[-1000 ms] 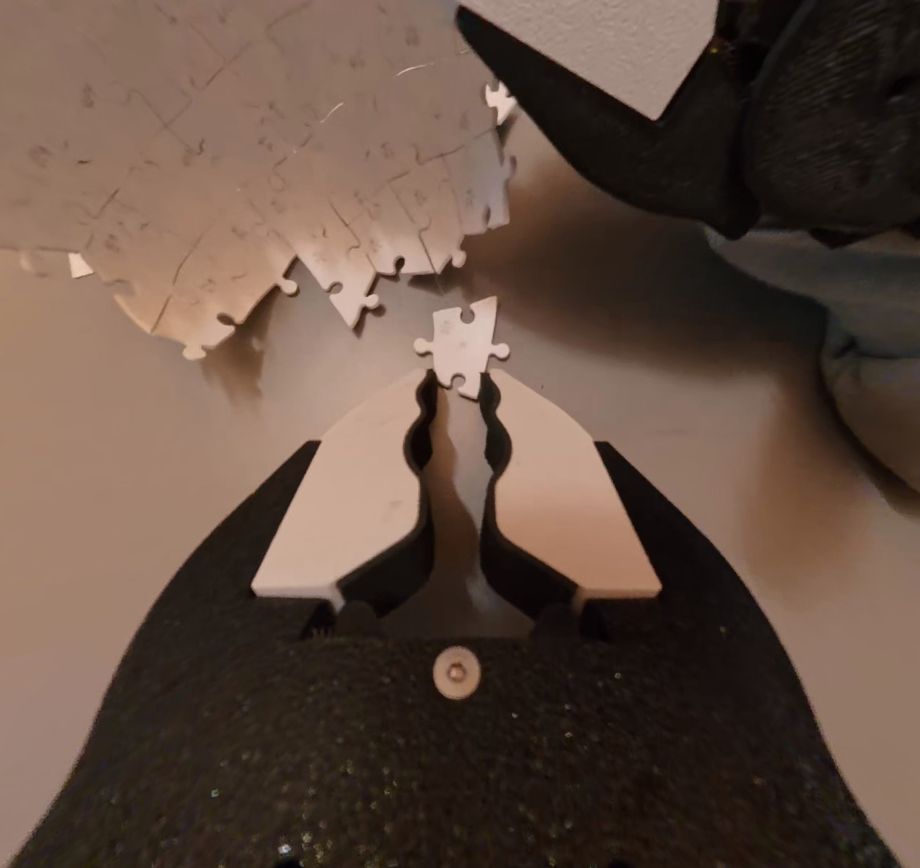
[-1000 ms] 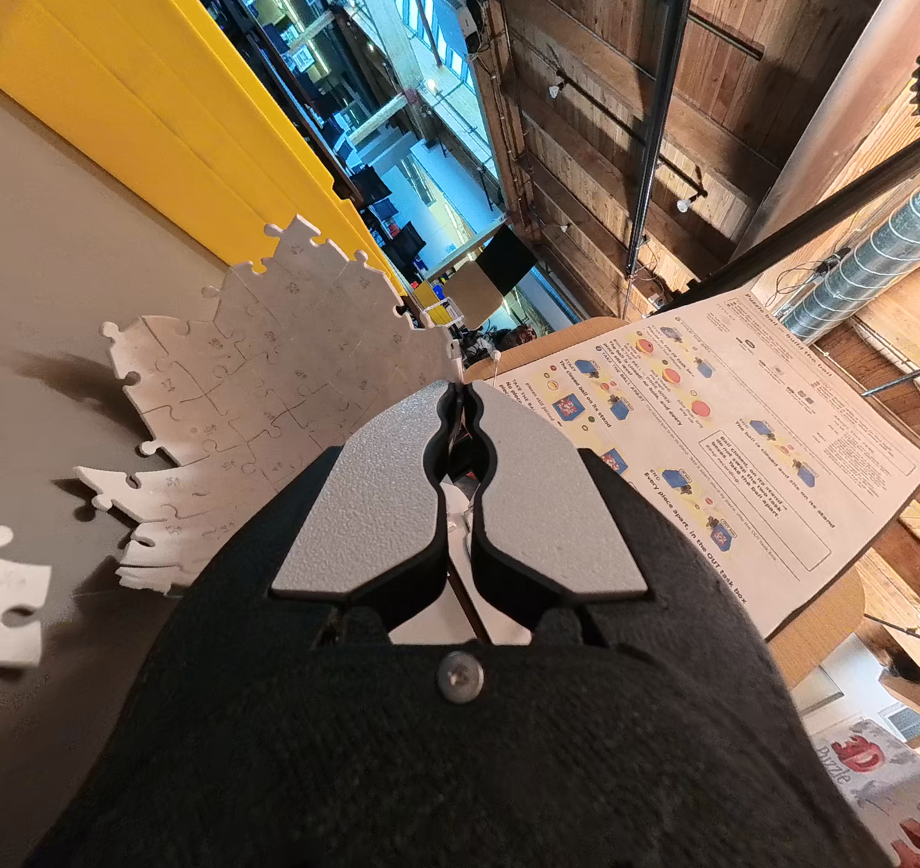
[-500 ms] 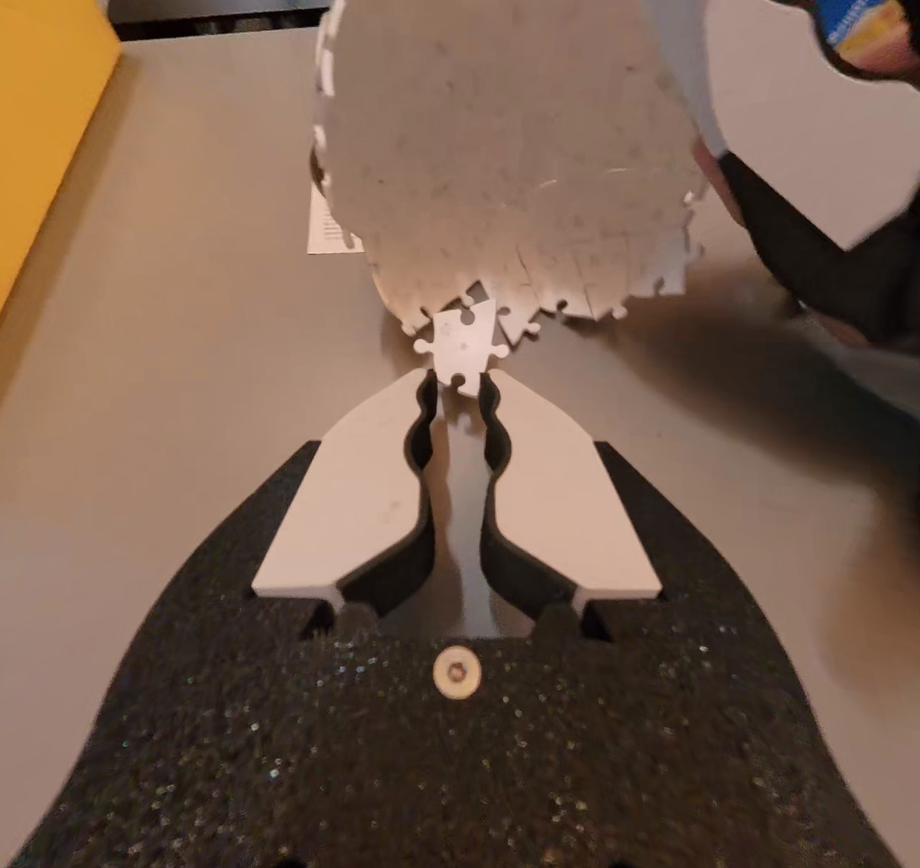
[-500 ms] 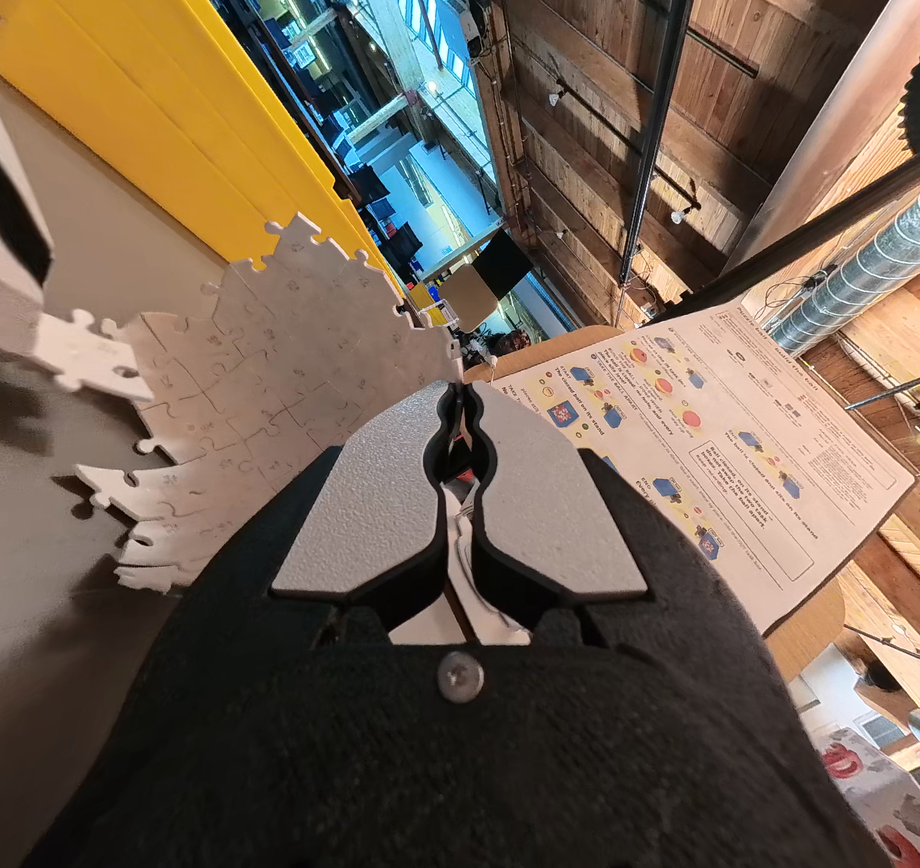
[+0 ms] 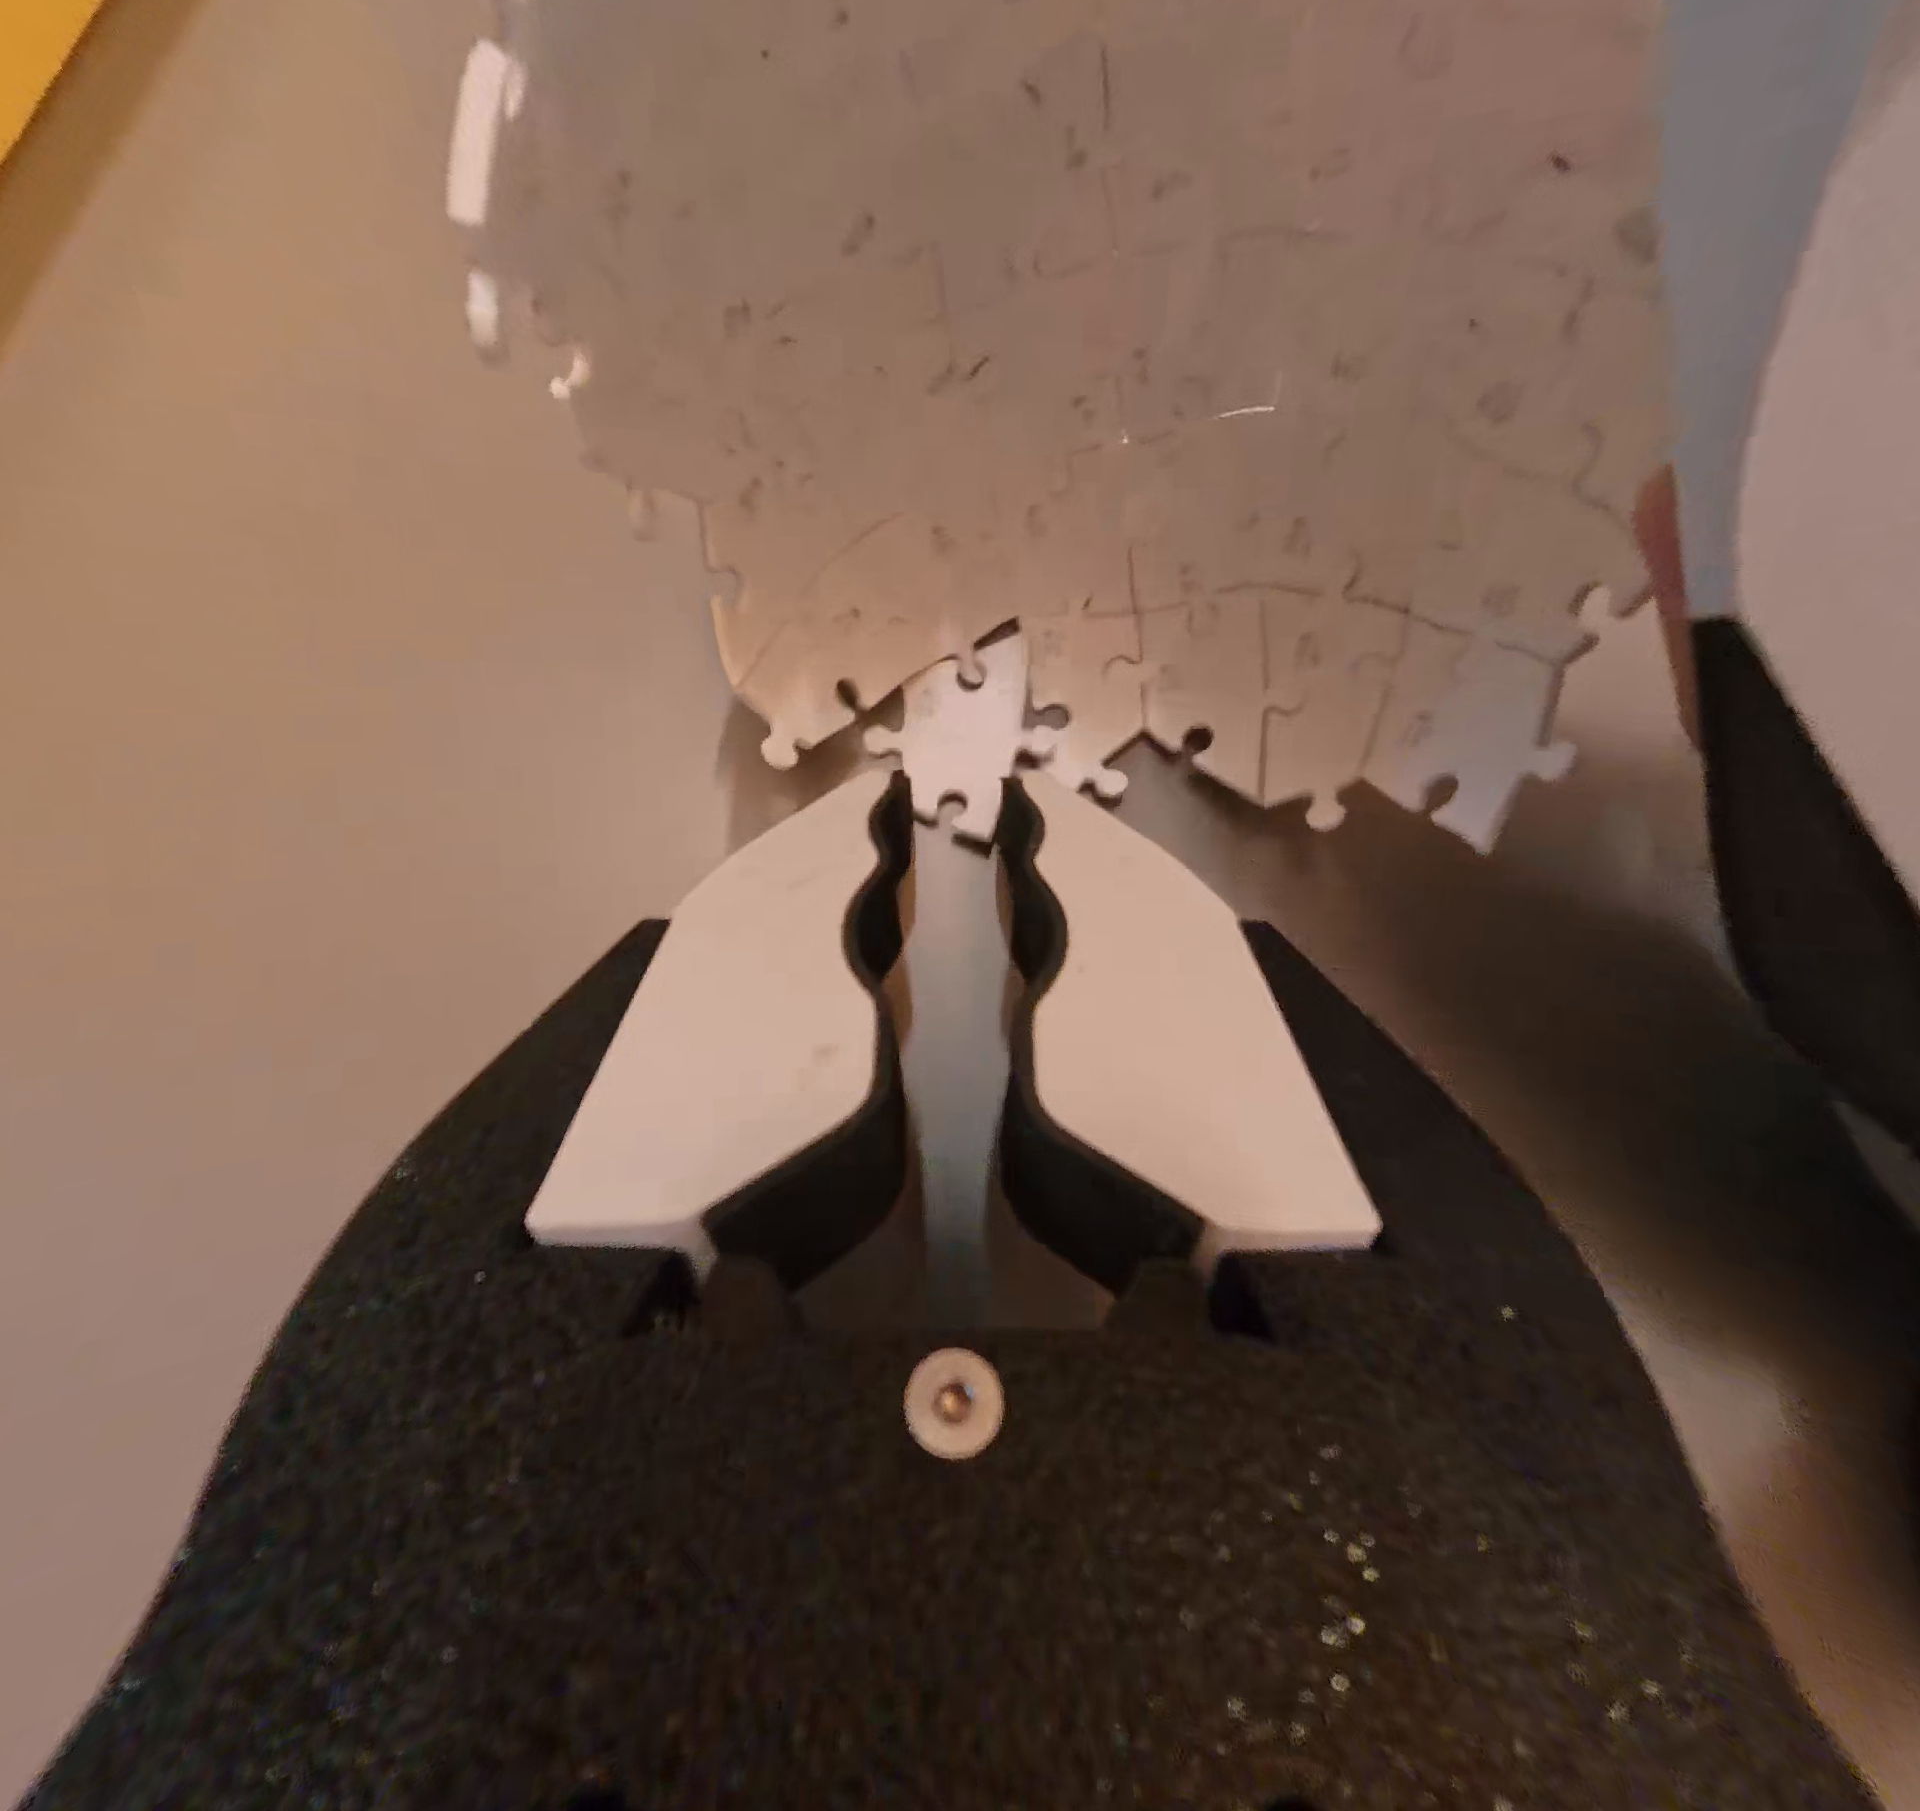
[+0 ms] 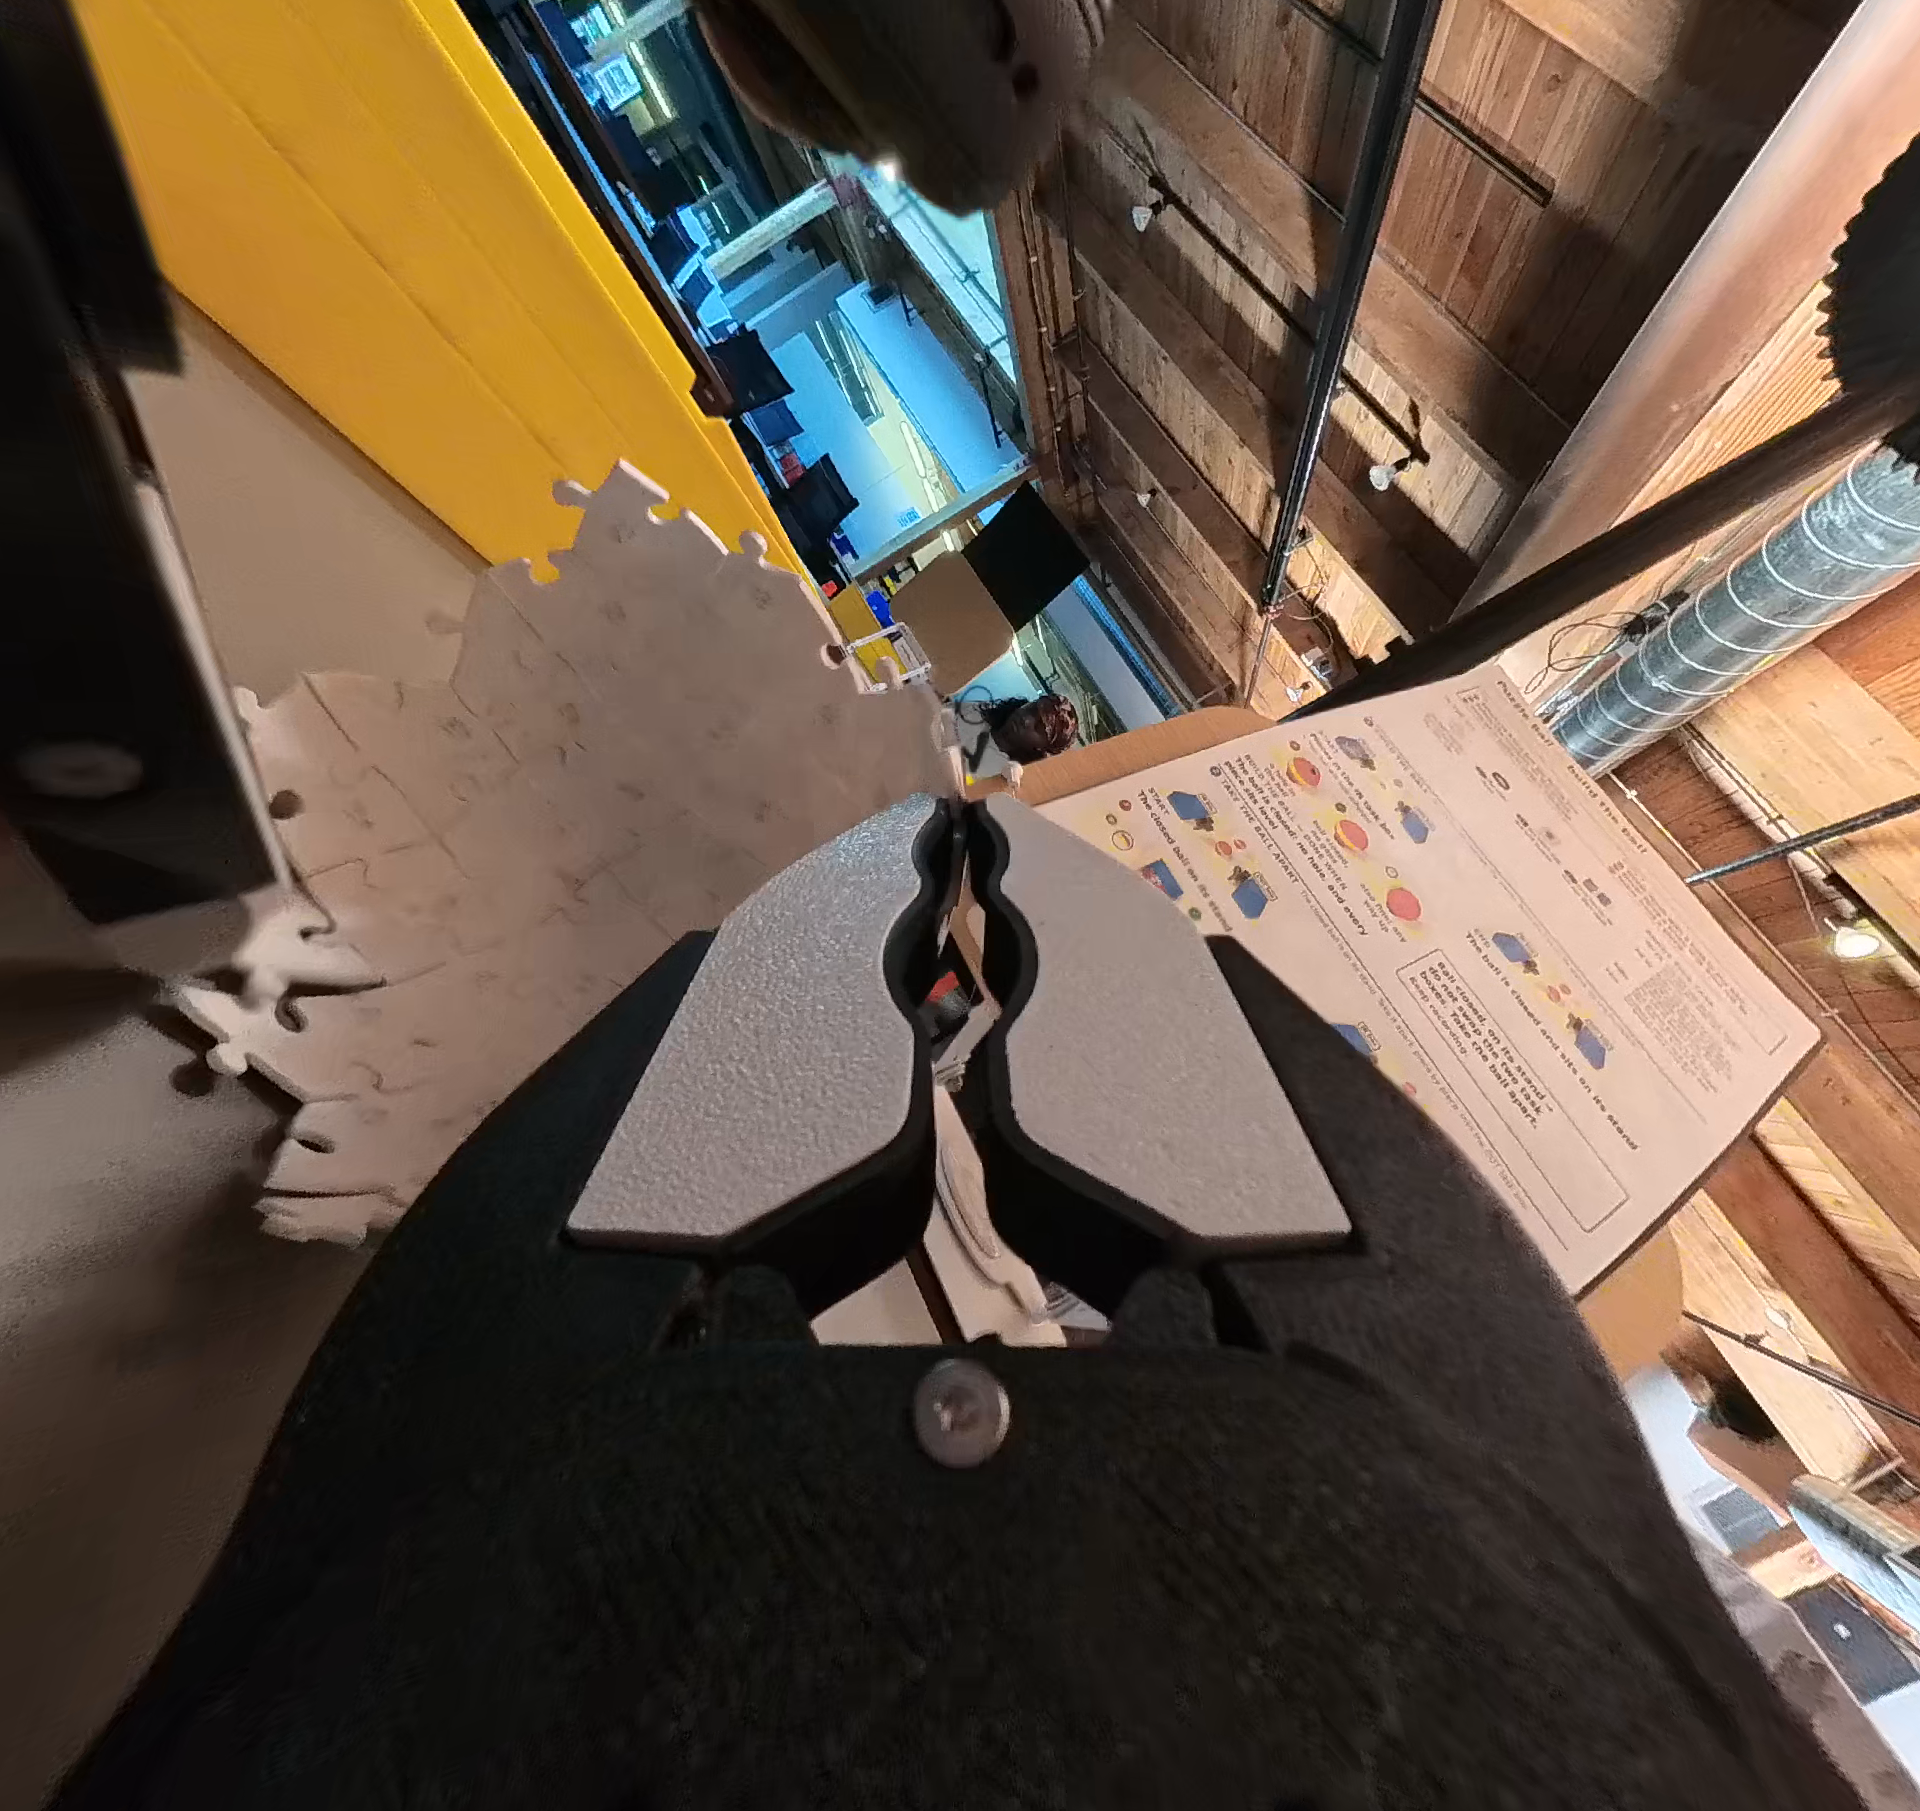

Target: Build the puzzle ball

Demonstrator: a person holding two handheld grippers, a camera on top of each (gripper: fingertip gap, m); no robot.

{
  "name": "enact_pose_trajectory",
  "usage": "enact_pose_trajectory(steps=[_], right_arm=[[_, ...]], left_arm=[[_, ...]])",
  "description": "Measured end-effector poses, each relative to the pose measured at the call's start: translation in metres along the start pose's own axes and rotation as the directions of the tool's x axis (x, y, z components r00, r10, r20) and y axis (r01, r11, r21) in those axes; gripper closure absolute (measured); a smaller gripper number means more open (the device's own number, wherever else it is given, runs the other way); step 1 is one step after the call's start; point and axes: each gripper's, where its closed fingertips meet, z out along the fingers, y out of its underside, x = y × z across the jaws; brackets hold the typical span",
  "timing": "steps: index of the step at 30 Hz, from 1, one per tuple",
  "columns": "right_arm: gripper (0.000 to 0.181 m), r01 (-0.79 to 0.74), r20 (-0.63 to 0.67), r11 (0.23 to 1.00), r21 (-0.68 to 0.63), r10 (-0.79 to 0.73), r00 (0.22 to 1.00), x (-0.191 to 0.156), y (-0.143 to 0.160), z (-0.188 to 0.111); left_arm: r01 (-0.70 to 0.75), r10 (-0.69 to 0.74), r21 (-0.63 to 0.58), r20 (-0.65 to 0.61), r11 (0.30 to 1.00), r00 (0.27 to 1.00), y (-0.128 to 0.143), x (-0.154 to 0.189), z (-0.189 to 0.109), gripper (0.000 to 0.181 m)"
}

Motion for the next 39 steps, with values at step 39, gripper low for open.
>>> enact_pose_trajectory(steps=[39], right_arm=[[0.177, -0.154, 0.002, 0.988, -0.011, 0.154, 0.988, -0.003, -0.009, -0.01]], left_arm=[[-0.348, 0.347, 0.026, 0.032, 0.937, 0.937, -0.017, 0.0, 0.012, 0.181]])
